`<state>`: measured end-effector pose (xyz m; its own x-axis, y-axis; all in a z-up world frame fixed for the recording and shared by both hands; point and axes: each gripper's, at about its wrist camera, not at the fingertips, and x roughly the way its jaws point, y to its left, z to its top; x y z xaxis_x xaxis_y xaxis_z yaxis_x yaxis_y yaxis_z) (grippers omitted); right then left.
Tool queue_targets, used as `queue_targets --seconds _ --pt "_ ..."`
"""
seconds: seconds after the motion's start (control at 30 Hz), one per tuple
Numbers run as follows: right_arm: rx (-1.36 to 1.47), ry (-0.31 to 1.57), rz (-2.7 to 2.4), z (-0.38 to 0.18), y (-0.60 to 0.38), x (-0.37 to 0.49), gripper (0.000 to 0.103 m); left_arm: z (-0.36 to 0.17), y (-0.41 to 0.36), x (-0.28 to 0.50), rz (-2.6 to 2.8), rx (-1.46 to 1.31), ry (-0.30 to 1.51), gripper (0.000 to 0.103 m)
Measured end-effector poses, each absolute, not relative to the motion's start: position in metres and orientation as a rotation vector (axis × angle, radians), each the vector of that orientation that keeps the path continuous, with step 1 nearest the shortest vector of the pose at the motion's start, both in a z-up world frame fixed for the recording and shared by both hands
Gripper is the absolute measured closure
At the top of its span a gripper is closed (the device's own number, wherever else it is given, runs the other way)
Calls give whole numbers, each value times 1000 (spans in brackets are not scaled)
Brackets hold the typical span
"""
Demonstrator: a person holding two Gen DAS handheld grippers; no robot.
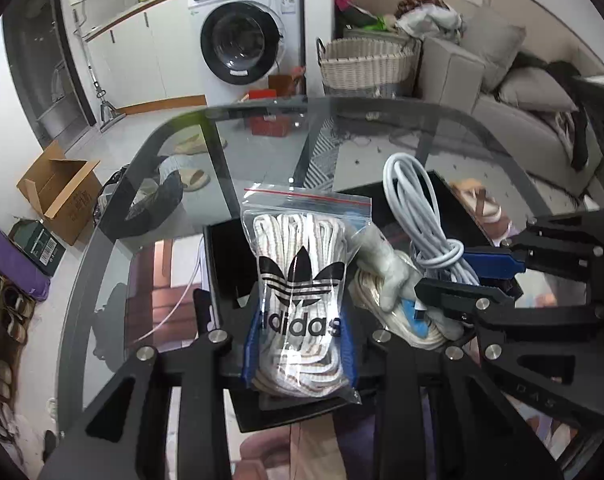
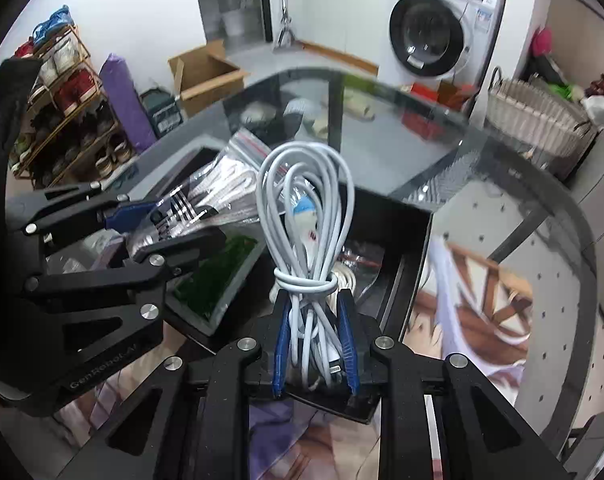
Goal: Organize soft objects
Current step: 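Lower lace bag and cable into the black box and open both tools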
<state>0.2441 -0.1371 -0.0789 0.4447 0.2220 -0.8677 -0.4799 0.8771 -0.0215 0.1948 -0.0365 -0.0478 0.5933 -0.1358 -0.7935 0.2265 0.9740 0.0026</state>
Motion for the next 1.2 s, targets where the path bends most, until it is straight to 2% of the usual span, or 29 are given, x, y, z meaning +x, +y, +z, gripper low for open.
queue_targets --seconds 0.5,0.6,0.77,0.93,1.1,1.2 --pt "-282 1052 463 -83 -136 245 80 -49 -40 189 -210 108 922 71" --pt "-277 1050 460 -82 -137 245 79 -46 -39 188 -209 113 913 68" --pt "-260 1037 451 -76 -139 242 72 -39 -37 185 -205 107 899 58" --pt "-252 990 442 -65 -142 233 70 -31 -33 180 -200 92 883 50" --pt "-241 944 456 -46 -149 215 69 -10 -24 165 -210 63 845 49" --pt "-271 902 488 -27 -152 188 58 3 -18 144 -218 58 826 48"
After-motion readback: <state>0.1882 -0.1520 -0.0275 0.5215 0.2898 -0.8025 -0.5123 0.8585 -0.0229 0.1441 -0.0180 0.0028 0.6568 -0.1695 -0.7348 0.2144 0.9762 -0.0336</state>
